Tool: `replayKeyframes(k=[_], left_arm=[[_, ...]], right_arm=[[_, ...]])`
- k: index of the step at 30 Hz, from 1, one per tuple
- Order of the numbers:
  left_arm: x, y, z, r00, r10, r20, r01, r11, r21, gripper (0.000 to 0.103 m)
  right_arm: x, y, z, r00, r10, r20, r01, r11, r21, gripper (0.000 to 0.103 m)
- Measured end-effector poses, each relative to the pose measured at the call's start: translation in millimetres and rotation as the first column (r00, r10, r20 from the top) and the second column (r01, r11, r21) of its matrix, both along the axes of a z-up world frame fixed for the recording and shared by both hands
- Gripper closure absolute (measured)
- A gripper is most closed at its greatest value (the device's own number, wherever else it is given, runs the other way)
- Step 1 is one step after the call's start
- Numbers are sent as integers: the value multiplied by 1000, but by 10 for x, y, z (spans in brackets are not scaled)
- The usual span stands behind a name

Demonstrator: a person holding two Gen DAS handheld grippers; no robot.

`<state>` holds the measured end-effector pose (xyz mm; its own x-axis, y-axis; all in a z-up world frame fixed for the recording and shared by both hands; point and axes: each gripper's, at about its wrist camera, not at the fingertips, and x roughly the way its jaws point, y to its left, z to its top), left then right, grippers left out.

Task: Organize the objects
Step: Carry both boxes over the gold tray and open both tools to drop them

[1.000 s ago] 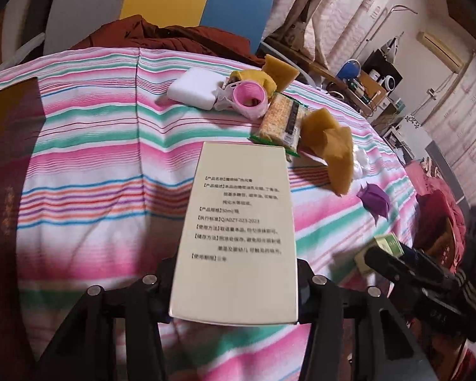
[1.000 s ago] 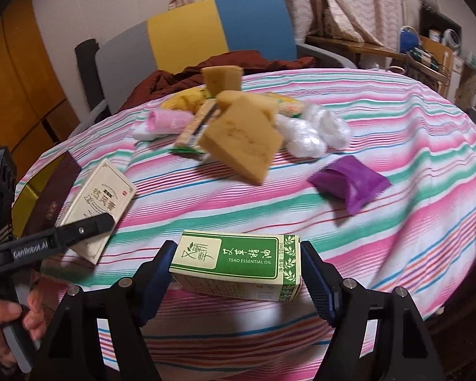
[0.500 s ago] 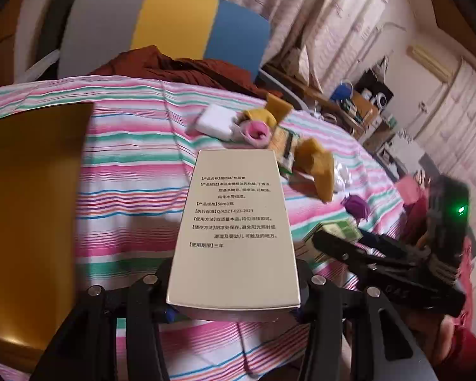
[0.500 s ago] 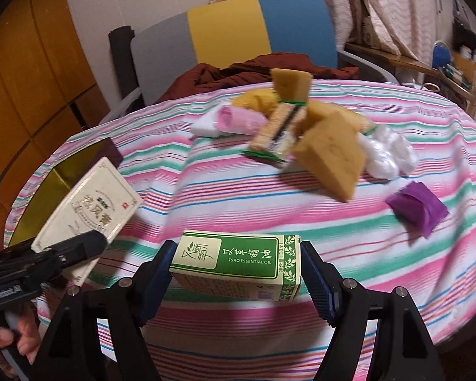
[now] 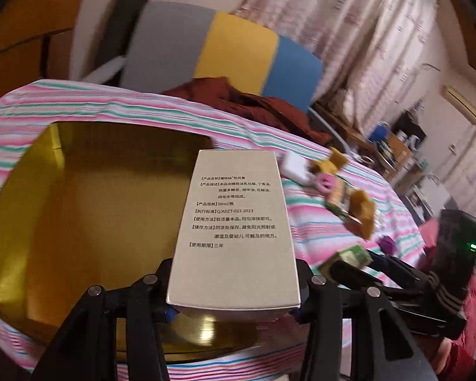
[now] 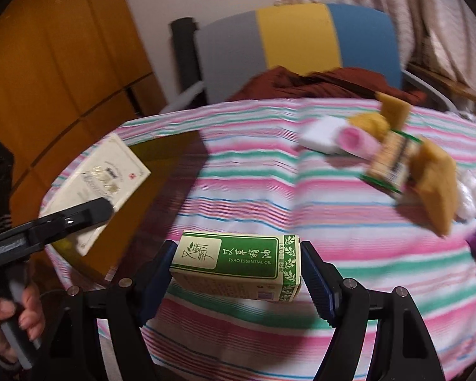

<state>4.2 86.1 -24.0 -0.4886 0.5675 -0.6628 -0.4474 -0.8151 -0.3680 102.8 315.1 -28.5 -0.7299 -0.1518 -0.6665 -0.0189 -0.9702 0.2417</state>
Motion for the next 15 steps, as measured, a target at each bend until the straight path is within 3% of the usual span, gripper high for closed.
replayKeyframes(k=[9,15], left_arm=[[-195,-638,-185,986,162,45,-160,986,-47,53],[-258,-896,-303,972,230,44,-223,967,-120,52]], right_arm=[[-280,-707,130,986,162,-35,-163,987,-11,25],[-485,-1192,49,964,268,1,-268,963,17,25]])
